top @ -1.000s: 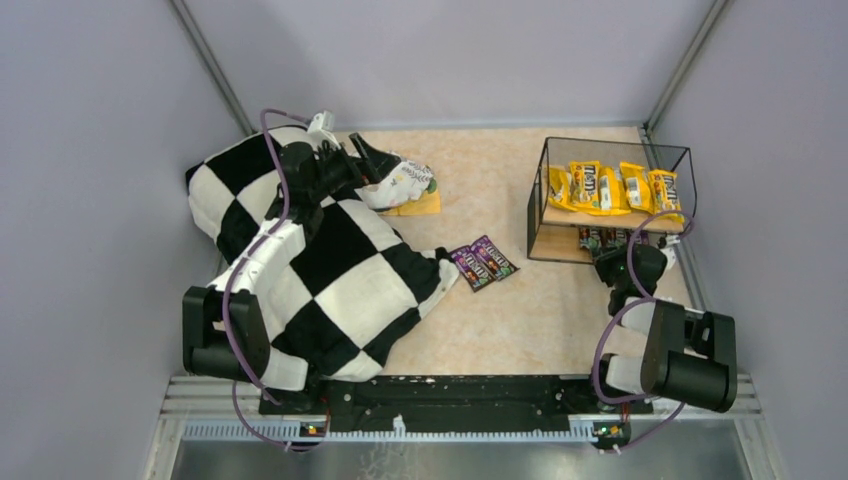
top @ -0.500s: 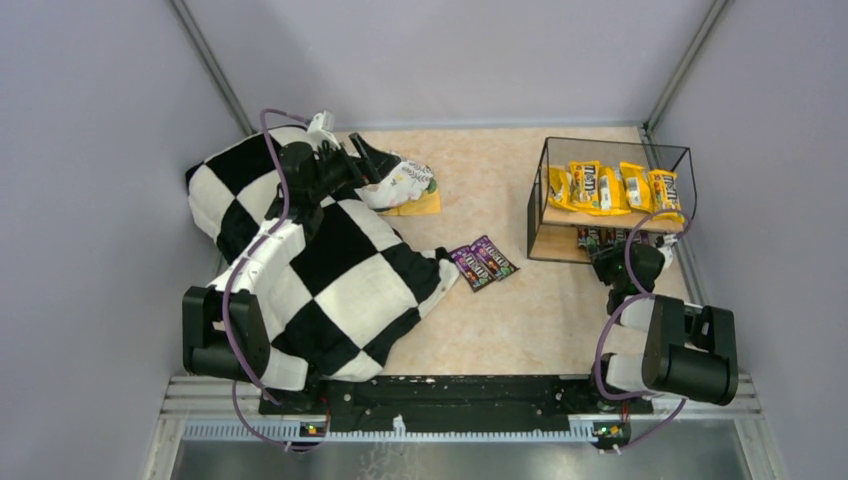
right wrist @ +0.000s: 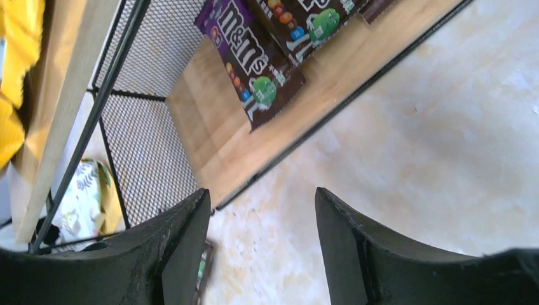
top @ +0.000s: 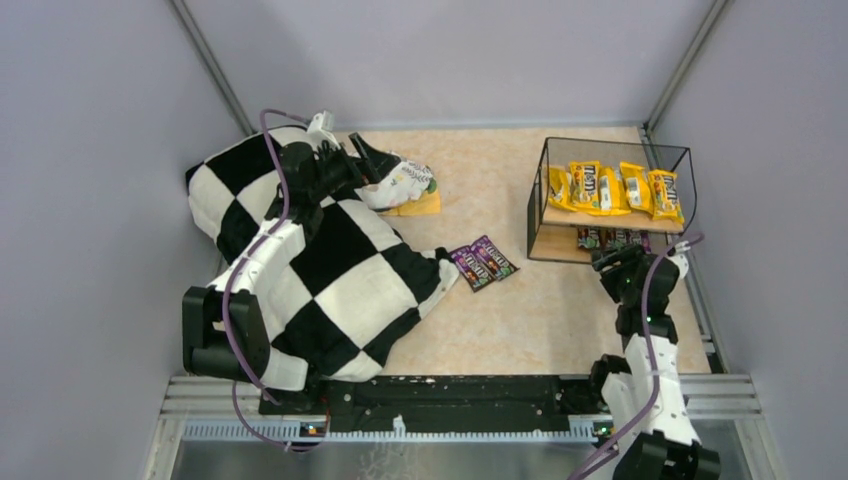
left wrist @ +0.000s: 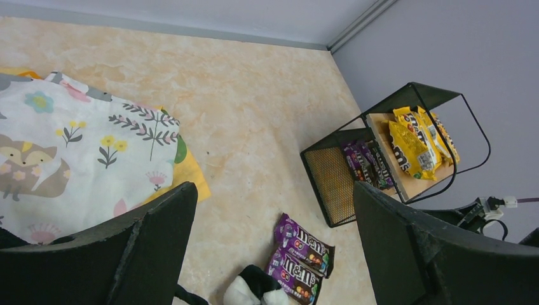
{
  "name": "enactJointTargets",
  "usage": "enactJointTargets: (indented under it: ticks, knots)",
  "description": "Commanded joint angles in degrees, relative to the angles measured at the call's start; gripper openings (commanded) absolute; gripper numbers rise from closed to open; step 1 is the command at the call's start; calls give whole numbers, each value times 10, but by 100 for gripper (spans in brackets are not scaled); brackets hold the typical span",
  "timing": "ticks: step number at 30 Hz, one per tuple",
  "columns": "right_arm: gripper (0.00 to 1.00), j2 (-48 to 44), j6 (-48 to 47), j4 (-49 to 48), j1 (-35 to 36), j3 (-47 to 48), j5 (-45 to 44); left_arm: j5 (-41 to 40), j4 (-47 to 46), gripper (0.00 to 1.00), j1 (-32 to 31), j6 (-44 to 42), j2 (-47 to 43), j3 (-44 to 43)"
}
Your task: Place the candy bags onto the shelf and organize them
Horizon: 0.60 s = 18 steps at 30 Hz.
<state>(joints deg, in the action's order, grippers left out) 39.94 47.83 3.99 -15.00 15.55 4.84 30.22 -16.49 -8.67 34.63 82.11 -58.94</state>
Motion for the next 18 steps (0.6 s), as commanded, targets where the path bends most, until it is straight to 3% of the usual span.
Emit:
enactJointTargets:
  ticks: [1,5,10,14,18]
  knots:
    - [62,-62,-76,191,3,67,32,7,-24,98,2,2,-2,-11]
    - [62,-55,-137,170,38,107,139,7,-25,98,1,2,-6,-12]
    - [63,16,-175,172,198,153,125,1,-21,98,0,-5,-11,-12]
    - [65,61,-136,123,344,147,89,-7,-14,98,-3,-15,-11,-14]
    - [66,101,-56,-6,418,96,84,-12,-11,98,-6,-19,-13,-14]
